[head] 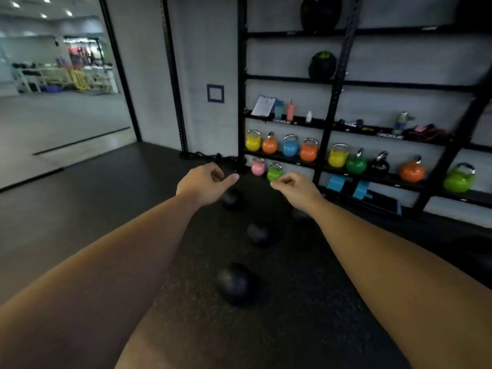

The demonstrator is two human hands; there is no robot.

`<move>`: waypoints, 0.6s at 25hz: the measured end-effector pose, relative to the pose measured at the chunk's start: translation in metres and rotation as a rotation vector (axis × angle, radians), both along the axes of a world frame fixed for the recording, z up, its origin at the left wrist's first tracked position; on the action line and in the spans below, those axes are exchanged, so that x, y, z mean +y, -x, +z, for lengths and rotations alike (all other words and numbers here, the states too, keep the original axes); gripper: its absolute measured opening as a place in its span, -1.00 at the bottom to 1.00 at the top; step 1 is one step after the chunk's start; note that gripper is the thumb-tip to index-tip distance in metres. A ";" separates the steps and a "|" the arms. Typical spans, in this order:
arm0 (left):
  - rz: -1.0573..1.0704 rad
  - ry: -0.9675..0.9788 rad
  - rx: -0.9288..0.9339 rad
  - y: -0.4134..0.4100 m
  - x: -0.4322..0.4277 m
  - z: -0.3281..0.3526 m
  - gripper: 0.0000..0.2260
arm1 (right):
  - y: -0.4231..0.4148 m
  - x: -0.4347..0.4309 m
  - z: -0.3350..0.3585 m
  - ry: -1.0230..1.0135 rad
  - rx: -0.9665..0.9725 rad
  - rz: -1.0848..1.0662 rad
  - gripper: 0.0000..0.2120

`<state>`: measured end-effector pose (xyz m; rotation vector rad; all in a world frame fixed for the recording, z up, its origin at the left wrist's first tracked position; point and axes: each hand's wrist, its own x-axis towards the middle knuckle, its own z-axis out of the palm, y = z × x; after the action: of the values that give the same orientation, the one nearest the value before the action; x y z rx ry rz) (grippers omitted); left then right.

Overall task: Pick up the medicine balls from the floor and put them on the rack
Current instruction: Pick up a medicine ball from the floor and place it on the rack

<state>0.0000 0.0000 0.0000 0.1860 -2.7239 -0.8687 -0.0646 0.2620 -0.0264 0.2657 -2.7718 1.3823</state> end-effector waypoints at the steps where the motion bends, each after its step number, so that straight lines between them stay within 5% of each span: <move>1: 0.002 0.012 -0.033 0.005 -0.007 -0.008 -0.50 | 0.007 -0.009 -0.009 -0.019 -0.035 0.011 -0.67; 15: -0.064 0.233 -0.234 0.189 -0.148 -0.092 -0.44 | 0.179 -0.100 -0.094 -0.234 -0.176 -0.008 -0.62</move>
<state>-0.1886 -0.1480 -0.0916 0.1613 -3.0360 -0.5693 -0.2434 0.1624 -0.1208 0.1450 -3.0779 1.1304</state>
